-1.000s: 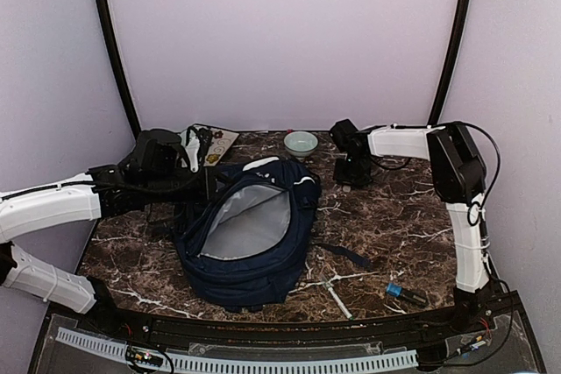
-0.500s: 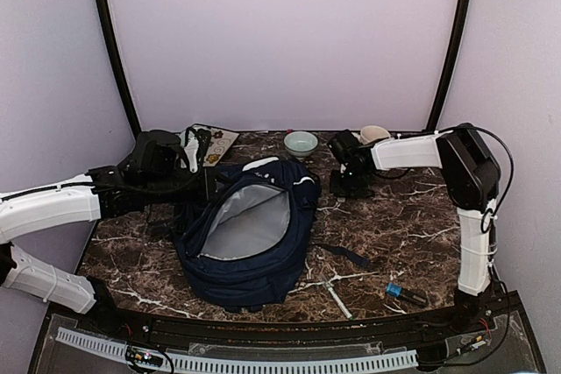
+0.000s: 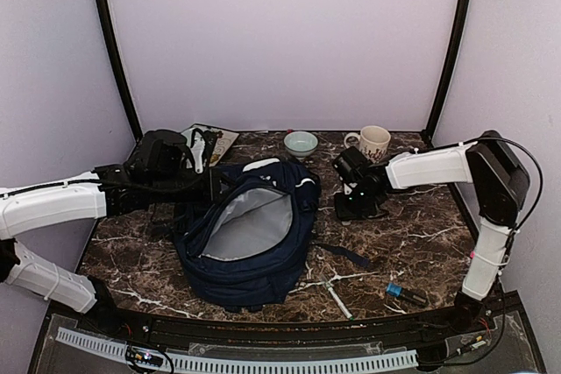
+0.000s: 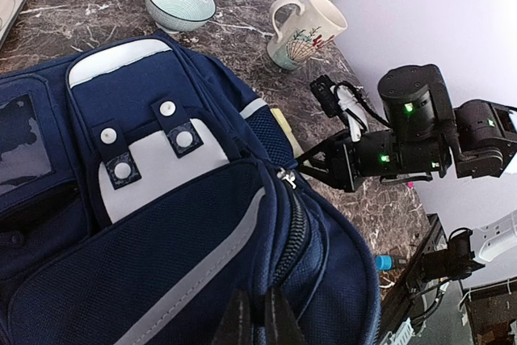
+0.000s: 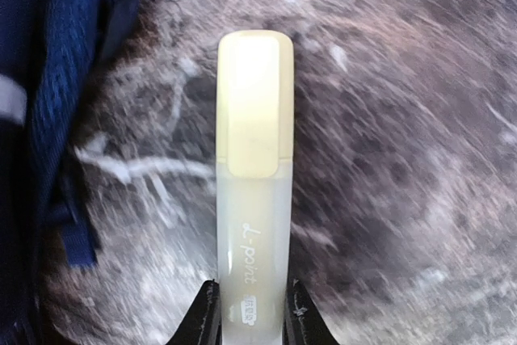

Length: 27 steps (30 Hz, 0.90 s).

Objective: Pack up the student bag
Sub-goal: Pick up the pen from the center of the board.

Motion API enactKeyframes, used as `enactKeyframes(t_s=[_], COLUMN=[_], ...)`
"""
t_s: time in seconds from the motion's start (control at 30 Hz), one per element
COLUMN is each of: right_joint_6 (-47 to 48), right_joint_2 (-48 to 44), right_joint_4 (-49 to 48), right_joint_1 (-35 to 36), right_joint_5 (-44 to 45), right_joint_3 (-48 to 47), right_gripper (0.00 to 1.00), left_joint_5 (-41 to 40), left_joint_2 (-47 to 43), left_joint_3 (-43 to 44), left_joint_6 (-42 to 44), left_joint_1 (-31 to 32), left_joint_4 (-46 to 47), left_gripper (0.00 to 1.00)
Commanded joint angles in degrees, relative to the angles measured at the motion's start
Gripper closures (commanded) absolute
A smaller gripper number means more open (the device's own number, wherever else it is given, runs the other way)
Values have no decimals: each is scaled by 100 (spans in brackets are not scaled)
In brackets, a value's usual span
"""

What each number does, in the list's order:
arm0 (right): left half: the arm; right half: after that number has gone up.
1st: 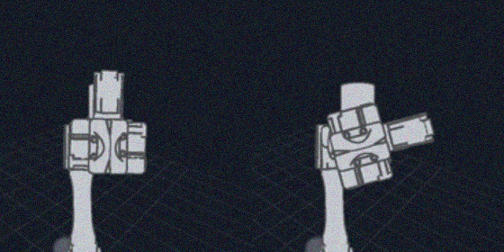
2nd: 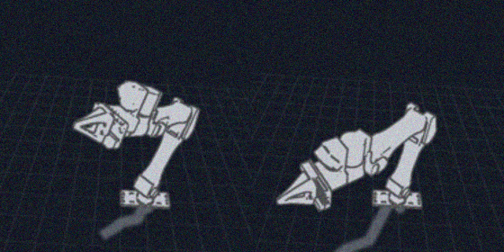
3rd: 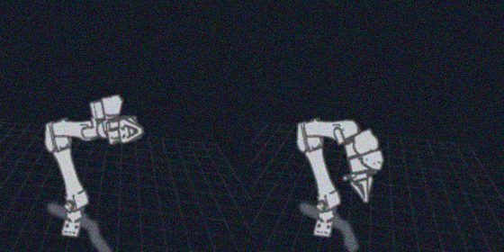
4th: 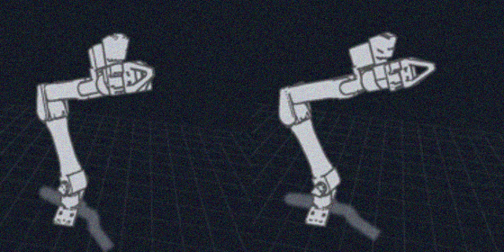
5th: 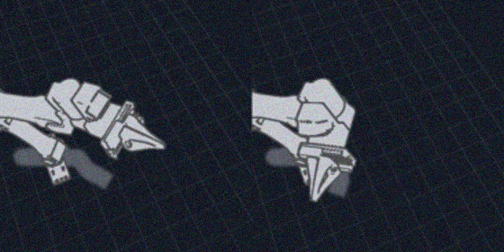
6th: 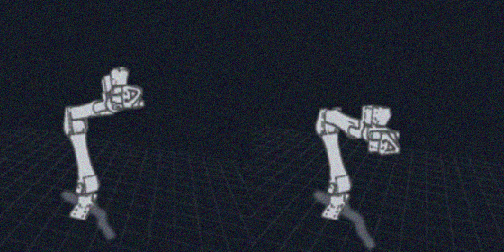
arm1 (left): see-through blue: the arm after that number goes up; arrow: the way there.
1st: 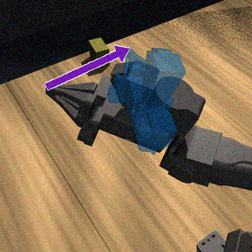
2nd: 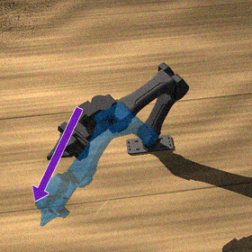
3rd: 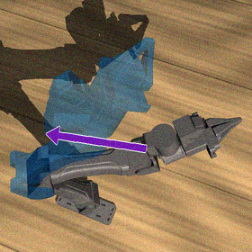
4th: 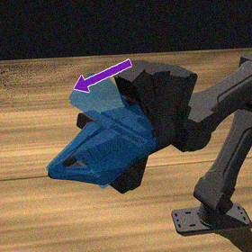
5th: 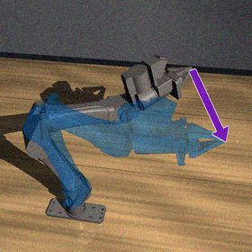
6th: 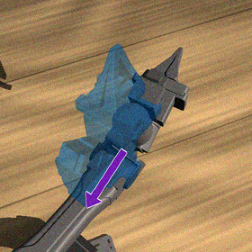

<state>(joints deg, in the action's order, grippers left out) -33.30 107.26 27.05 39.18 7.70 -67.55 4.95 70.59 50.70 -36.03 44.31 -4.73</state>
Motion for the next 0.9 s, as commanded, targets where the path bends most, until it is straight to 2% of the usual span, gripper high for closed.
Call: enactKeyframes(t_s=[0.0, 0.23, 0.47, 0.87], right_joint_6=[161, 307, 310, 130], right_joint_2=[-627, -1542, -2831, -4013], right_joint_4=[19, 30, 332, 955], right_joint_1=[2, -7, -16, -16], right_joint_5=[235, 333, 291, -294], right_joint_3=[449, 1215, 1871, 1936], right_gripper=[92, 92, 91, 90], left_joint_5=[-131, -79, -37, 117], left_joint_2=[16, 42, 151, 291], left_joint_3=[192, 212, 214, 274], left_joint_6=[-164, -196, -308, -457], left_joint_1=[-89, -90, -81, -81], left_joint_4=[-373, -380, -363, -269], left_gripper=[100, 100, 100, 100])
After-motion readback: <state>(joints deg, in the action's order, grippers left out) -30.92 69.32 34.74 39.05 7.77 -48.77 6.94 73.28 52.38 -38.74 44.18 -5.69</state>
